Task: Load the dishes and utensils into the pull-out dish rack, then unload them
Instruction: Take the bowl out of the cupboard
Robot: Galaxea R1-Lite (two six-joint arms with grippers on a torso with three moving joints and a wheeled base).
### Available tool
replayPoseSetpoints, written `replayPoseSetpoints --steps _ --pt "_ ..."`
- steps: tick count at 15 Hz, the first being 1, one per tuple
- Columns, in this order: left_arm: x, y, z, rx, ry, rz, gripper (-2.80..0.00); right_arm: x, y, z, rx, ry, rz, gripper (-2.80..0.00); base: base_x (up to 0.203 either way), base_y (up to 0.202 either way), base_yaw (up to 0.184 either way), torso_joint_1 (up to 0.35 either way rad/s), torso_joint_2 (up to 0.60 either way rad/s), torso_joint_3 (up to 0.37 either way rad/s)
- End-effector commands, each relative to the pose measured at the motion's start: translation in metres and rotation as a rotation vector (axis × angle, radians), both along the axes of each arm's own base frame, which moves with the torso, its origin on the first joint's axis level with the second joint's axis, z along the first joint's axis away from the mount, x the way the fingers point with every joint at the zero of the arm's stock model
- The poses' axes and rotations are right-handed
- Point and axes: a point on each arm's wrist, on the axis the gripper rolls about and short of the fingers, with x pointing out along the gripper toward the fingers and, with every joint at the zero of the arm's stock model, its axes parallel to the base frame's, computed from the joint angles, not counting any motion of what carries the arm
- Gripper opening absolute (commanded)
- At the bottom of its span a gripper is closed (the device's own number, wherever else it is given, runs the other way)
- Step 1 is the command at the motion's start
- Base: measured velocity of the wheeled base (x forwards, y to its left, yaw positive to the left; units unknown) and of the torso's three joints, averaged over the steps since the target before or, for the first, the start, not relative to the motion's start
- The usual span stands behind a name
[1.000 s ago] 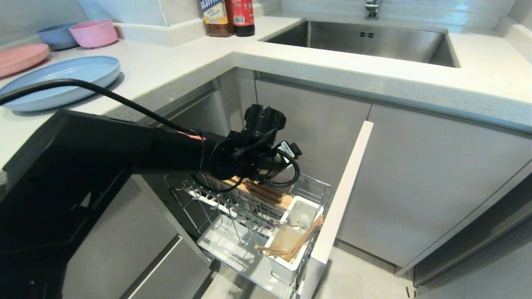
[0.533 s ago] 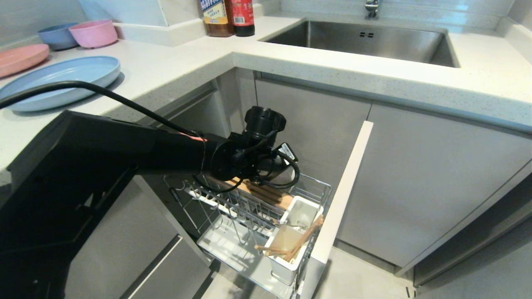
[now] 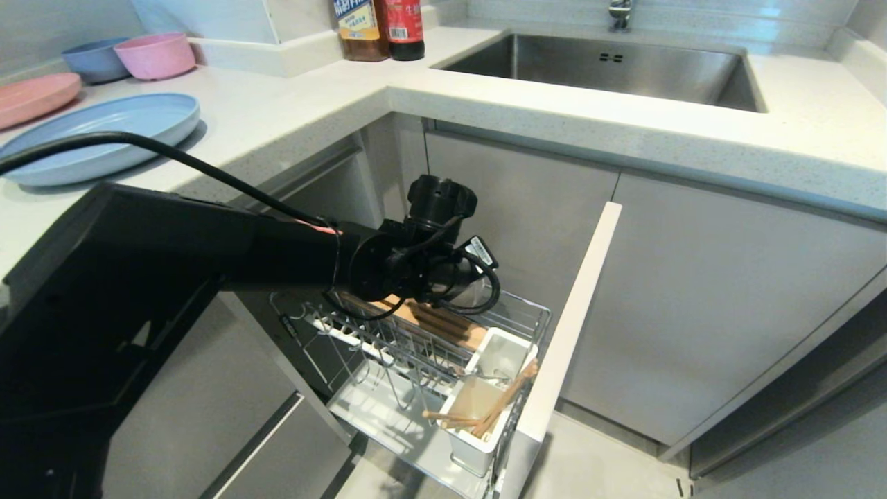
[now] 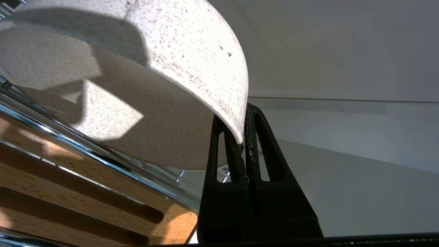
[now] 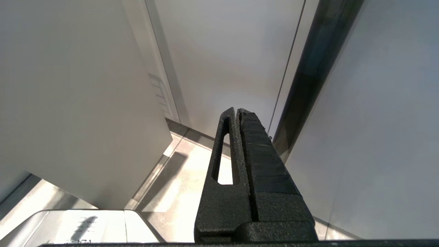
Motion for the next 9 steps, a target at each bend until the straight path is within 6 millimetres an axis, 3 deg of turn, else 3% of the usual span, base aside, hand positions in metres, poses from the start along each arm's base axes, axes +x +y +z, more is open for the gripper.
replayPoseSetpoints --steps 1,9 --pt "-0.005 0.002 0.01 -0.017 -0.016 0.002 -2.8 0.0 0.0 0.0 0.0 0.003 0.0 -2.8 0.0 0.0 0.0 0.0 0.0 0.0" --pt "-0.024 0.015 0.048 -0.068 -0.078 -0.004 -2.8 0.0 0.0 0.0 0.0 0.002 0.0 -2.8 0.0 0.0 0.0 0.0 0.0 0.0"
